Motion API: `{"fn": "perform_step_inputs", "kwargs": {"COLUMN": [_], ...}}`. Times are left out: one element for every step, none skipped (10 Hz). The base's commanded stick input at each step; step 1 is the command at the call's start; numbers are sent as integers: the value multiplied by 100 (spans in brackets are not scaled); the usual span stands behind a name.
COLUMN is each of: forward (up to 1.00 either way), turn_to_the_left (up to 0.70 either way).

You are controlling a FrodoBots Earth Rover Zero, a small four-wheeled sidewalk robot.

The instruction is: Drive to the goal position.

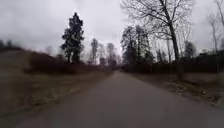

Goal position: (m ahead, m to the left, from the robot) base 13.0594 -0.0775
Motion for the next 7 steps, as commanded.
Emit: {"fn": "perform_step_inputs", "kwargs": {"forward": [70,70,70,70,70,70,70], "turn_to_the_left": [0,0,0,0,0,0,0]}}
